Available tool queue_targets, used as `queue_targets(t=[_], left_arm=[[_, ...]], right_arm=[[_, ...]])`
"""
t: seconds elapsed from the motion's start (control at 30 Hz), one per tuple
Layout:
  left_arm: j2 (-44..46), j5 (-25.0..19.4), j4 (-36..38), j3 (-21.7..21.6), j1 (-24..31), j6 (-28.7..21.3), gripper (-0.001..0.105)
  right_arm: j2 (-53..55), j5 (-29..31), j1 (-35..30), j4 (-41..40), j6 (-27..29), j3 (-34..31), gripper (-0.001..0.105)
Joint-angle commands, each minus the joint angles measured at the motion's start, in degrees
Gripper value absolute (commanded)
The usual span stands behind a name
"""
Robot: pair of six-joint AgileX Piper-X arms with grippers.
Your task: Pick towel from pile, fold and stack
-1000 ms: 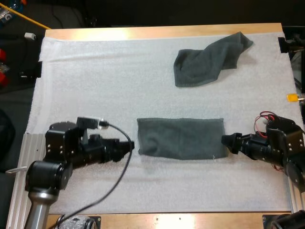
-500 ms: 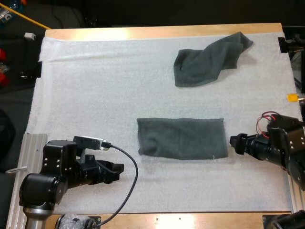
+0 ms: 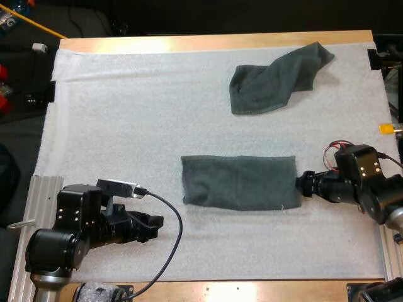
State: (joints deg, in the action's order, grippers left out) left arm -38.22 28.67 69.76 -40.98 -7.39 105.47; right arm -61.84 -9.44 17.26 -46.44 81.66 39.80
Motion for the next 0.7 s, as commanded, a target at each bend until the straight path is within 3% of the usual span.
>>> queue_targets(t=[0.0, 0.43, 0.67], left_arm=[[0.17, -0.16, -0.42, -0.24, -0.08, -0.39, 0.058], [0.17, -0.16, -0.42, -0.24, -0.08, -0.39, 0.058], [0.17, 2.21, -0.42, -0.24, -0.08, 0.12, 0.058]], right_arm=[[-0.73, -1.98, -1.85, 0.31, 0.94, 0.52, 0.072], [-7.17, -16.67, -20.68, 2.2, 8.75, 0.52, 0.072], [-11.93, -20.13, -22.44, 6.6, 8.66, 0.52, 0.072]])
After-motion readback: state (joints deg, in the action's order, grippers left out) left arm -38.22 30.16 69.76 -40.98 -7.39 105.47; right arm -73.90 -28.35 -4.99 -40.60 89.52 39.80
